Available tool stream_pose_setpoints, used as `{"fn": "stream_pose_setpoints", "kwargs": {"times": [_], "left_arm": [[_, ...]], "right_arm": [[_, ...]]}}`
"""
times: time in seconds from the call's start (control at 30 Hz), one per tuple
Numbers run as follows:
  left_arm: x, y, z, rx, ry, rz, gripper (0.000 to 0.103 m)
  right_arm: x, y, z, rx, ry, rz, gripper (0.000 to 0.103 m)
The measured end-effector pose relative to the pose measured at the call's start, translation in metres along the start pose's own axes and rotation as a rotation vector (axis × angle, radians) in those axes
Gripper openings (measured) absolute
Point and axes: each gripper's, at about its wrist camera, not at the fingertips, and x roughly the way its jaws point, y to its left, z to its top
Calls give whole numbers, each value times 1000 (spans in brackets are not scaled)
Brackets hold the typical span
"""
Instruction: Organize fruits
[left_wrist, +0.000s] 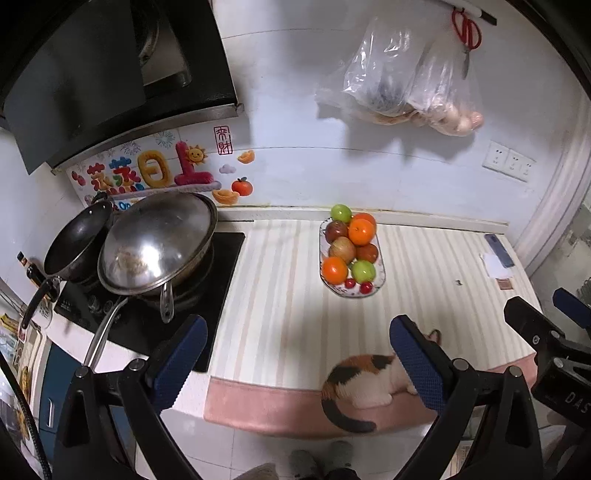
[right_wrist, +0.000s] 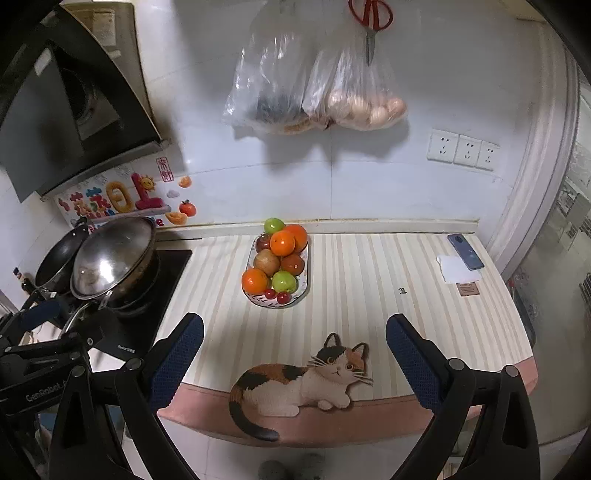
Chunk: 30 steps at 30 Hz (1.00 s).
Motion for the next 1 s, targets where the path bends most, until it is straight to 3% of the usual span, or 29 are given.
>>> {"fn": "stream_pose_setpoints", "kwargs": {"times": [0.47, 1.0], "left_arm": [[63, -6, 18, 2, 68, 31, 101], [76, -7, 22, 4, 86, 14, 101]], "right_arm": [[81, -13, 20, 7, 73, -35, 101], [104, -18, 18, 18, 108, -22, 101]]}}
